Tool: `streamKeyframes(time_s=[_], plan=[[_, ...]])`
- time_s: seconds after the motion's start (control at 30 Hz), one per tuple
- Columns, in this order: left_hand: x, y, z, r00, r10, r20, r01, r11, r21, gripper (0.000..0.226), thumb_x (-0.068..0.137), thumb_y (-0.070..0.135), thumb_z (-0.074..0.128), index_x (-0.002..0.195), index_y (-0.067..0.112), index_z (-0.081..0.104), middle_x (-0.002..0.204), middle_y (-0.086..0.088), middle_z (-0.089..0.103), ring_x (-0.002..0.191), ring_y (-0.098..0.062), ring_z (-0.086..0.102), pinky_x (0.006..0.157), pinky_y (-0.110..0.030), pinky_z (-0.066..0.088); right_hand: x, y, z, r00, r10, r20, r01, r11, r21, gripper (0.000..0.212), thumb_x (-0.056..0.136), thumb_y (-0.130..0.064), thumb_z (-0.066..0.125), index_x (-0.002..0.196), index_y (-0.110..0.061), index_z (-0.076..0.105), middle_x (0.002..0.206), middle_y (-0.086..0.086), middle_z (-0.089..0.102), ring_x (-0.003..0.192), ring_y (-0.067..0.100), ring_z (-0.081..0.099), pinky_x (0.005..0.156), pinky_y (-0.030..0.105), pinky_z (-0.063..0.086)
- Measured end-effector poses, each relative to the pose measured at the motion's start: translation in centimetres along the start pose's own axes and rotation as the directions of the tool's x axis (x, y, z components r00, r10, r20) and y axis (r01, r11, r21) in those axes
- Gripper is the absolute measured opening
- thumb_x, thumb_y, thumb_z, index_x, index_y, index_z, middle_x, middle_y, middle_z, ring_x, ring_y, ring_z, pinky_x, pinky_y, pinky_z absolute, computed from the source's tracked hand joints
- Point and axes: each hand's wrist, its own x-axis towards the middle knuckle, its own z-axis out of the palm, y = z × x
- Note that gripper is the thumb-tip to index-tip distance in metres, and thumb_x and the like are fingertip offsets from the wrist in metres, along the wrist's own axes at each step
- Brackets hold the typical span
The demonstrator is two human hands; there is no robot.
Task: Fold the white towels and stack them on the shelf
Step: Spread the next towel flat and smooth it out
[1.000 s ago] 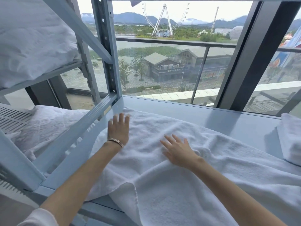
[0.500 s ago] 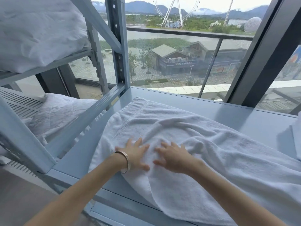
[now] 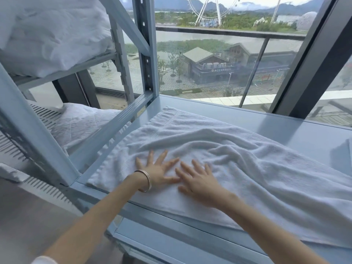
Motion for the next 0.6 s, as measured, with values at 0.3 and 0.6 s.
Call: streamKeyframes(time_s=[0.3,0.6], plan=[[2.3,10.6,-0.1,0.889,0.341,-0.307,-0.359,0.933,-0.005,0.046,0.098,0.038,0.038,0.142,0.031,0.031,0.157,0.01,0.002,0.145,-0.018,-0.007,0.113,-0.055,0.013,-9.4,6.7,0.5,0.905,0.372,-0.206,-0.376,0.926,0.02,0.042,0.075,-0.041,0.035,0.091,-0.022,0.07,0.093,0.006,0.066,0.071,0.034,0.063,0.057,0.04,0.053],[5.8,14.7,-0.3,0.859,0.494,0.134,-0.507,0.857,0.095,0.091,0.081,0.052,0.061,0.143,0.049,-0.006,0.151,0.023,-0.02,0.142,-0.02,-0.021,0.104,-0.067,-0.005,-20.1,12.6,0.4,0.71,0.633,-0.307,-0.625,0.768,0.139,0.04,0.082,-0.044,0.04,0.107,-0.024,0.066,0.112,0.0,0.061,0.094,0.034,0.06,0.072,0.043,0.05]])
